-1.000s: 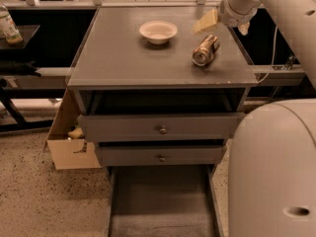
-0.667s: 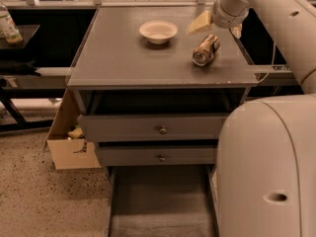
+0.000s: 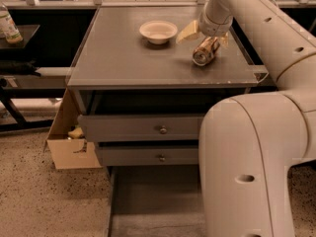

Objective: Place orange can into bottom drawer

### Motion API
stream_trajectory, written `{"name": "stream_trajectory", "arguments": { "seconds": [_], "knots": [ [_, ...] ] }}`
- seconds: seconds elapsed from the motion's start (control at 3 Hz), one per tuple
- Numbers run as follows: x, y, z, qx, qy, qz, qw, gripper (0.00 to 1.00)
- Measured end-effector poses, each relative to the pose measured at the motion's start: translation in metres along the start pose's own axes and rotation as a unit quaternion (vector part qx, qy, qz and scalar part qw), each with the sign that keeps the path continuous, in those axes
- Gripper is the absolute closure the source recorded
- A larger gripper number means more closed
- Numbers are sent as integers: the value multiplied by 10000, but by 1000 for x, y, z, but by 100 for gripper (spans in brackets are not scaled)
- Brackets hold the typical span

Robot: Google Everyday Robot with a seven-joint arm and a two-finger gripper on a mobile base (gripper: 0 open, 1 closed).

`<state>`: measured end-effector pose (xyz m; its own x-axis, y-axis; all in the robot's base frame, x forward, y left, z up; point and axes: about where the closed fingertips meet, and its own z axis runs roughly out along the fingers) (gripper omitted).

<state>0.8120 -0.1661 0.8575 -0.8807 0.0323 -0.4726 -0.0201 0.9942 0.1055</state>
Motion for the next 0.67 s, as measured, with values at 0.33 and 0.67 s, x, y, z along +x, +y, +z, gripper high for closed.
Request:
{"name": "stream_trajectory", "arguments": {
  "seconds": [0.33, 0.67],
  "knots": [
    [5, 7, 10, -26, 153, 59, 9999, 26],
    [8, 17, 11, -181, 256, 48, 9995, 57]
  ]
}}
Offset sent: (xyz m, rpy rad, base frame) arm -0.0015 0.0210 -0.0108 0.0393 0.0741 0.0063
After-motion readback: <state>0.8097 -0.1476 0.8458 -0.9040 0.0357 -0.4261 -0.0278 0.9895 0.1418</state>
